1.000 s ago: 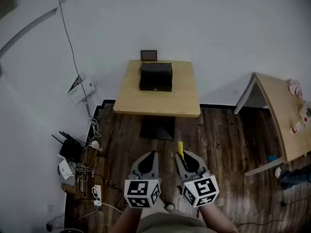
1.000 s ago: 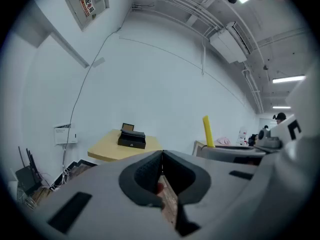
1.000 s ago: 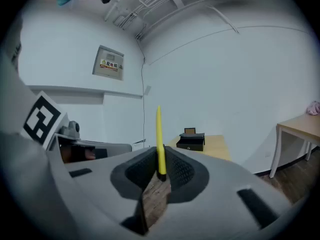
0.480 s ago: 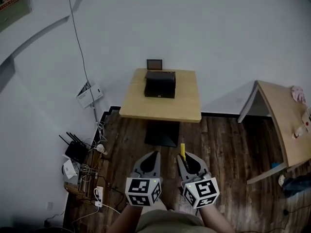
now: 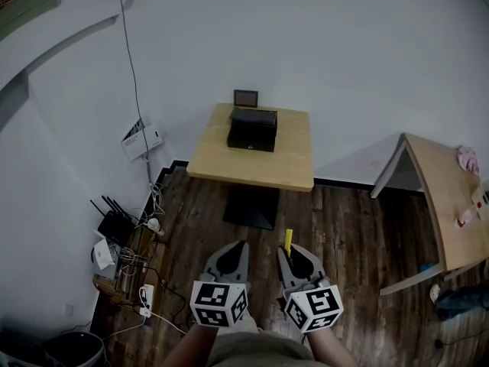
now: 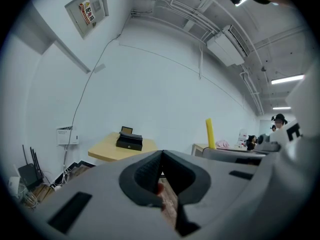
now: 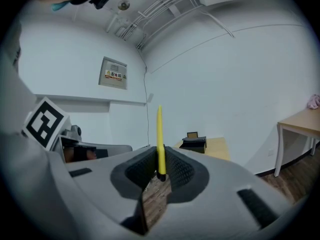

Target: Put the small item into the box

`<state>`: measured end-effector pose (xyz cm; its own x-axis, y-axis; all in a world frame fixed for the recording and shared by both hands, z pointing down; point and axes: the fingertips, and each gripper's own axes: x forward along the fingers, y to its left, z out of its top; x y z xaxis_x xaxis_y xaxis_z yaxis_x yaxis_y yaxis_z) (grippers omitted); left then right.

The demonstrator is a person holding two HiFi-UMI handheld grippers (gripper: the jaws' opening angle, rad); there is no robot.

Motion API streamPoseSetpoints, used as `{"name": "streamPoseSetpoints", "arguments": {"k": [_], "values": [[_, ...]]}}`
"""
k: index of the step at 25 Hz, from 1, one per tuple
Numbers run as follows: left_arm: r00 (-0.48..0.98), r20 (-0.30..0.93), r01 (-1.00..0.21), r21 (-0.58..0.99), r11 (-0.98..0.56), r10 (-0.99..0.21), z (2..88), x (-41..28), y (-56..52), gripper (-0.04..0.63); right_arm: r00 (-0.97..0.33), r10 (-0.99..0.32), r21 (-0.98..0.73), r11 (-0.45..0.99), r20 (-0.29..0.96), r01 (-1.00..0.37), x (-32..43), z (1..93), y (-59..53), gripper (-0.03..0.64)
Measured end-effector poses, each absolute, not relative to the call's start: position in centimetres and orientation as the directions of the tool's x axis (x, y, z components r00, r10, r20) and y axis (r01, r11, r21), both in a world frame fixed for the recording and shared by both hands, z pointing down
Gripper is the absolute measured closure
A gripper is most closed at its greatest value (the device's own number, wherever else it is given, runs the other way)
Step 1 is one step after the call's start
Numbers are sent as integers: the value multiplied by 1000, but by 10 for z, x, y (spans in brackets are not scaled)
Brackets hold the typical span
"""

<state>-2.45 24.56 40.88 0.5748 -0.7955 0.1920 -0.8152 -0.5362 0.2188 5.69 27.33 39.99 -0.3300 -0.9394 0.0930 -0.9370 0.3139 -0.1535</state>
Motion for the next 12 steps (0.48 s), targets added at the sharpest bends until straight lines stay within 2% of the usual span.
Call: {"name": "streamPoseSetpoints", "arguments": {"k": [12], "values": [[576,200,-811,255,-526,-792,419,-34,186,592,-325,-937,-185,299,129,-936,55,414,219,572]]}}
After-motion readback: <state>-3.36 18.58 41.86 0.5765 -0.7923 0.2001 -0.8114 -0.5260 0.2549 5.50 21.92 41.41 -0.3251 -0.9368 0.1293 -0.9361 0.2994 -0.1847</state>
